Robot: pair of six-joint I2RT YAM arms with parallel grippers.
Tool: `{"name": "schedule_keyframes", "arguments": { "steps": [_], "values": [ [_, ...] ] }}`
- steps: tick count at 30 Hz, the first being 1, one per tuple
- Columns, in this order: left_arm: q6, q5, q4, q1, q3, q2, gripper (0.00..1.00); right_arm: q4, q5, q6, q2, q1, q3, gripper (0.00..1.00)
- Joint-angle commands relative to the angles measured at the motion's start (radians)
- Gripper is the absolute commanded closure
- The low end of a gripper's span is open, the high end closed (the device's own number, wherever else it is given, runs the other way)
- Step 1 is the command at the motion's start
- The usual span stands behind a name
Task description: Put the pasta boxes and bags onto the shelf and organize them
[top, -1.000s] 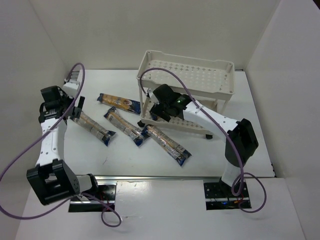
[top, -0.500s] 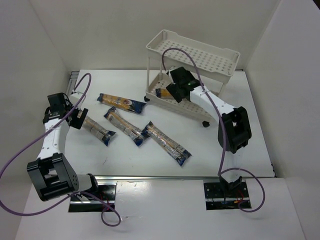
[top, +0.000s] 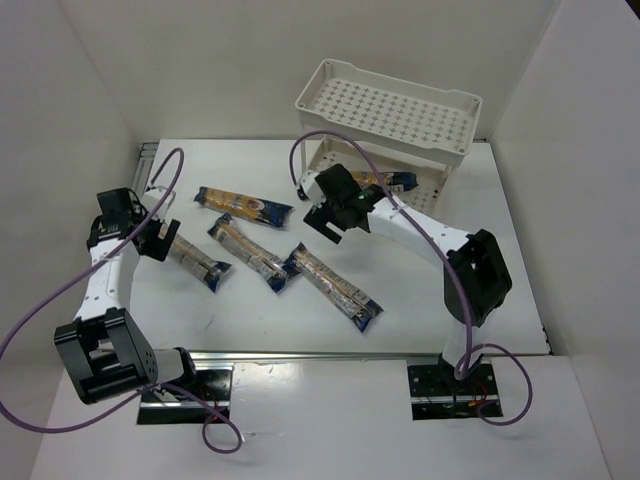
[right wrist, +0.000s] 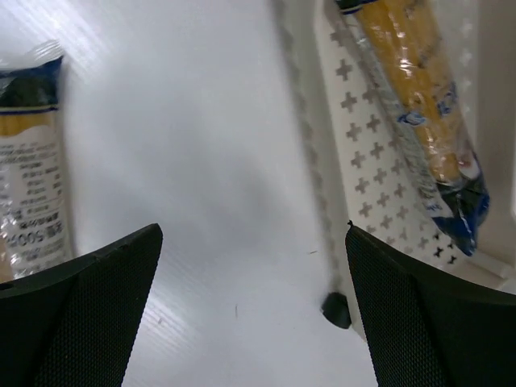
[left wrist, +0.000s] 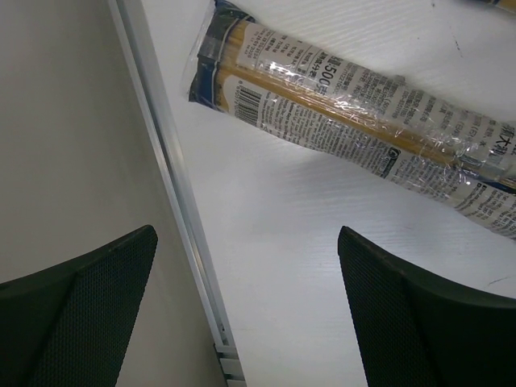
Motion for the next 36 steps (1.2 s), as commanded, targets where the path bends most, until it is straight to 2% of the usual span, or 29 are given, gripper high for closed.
{"name": "schedule_keyframes", "arguments": {
  "steps": [1,4,6,9,13,16,19,21,22,23,24,25,26,27,29,33,34,36],
  "values": [
    [-0.012,0.037,-0.011,-0.004,-0.013,-0.036,0.0,-0.126,-0.186,-0.033,-0.072,-0.002,0.051,0.0],
    [0.004,-0.03,-0.011,-0.053,-0.037,-0.025,0.0,-0.253,-0.374,-0.058,-0.072,0.023,0.06,0.0],
    [0.004,-0.058,-0.03,-0.064,-0.037,0.005,0.0,-0.265,-0.454,-0.022,-0.059,0.058,-0.001,0.0],
    [-0.053,-0.075,-0.05,-0.064,-0.014,0.056,0.0,-0.194,-0.43,0.054,0.015,0.08,-0.096,0.0],
    [-0.149,-0.009,-0.06,-0.064,-0.001,0.056,0.0,-0.176,-0.474,0.147,0.105,0.08,-0.106,0.0],
    [-0.234,0.028,-0.061,-0.064,0.012,0.019,0.0,-0.087,-0.376,0.173,0.07,0.151,-0.171,0.0],
    [-0.317,0.08,-0.061,-0.064,0.001,0.01,0.0,-0.074,-0.328,0.204,0.07,0.178,-0.219,0.0],
    [-0.349,0.105,-0.061,-0.064,-0.008,-0.001,0.0,-0.074,-0.305,0.229,0.123,0.19,-0.231,0.0],
    [-0.358,0.115,-0.061,-0.064,-0.008,-0.001,0.0,-0.074,-0.293,0.242,0.143,0.19,-0.231,0.04],
    [-0.358,0.125,-0.061,-0.064,-0.019,-0.01,0.0,-0.074,-0.293,0.252,0.175,0.19,-0.231,0.12],
    [-0.358,0.125,-0.061,-0.064,-0.019,-0.01,0.0,-0.074,-0.293,0.261,0.175,0.19,-0.231,0.26],
    [-0.358,0.112,-0.061,-0.064,-0.019,-0.021,0.0,-0.055,-0.293,0.261,0.184,0.19,-0.242,0.48],
    [-0.358,0.112,-0.051,-0.064,-0.031,-0.021,0.0,-0.054,-0.27,0.279,0.185,0.19,-0.242,0.95],
    [-0.358,0.103,-0.051,-0.064,-0.043,-0.031,0.0,-0.039,-0.23,0.279,0.157,0.19,-0.242,1.0],
    [-0.349,0.103,-0.051,-0.064,-0.053,-0.042,0.0,-0.027,-0.187,0.267,0.108,0.19,-0.254,1.0],
    [-0.349,0.103,-0.051,-0.055,-0.062,-0.064,0.0,-0.036,0.069,0.18,-0.056,0.19,-0.219,1.0],
    [-0.34,0.103,-0.042,-0.055,-0.062,-0.074,0.0,-0.048,0.172,0.133,-0.094,0.19,-0.192,1.0],
    [-0.329,0.103,-0.042,-0.055,-0.071,-0.074,0.0,-0.024,0.254,0.077,-0.122,0.19,-0.191,1.0]
  ]
}}
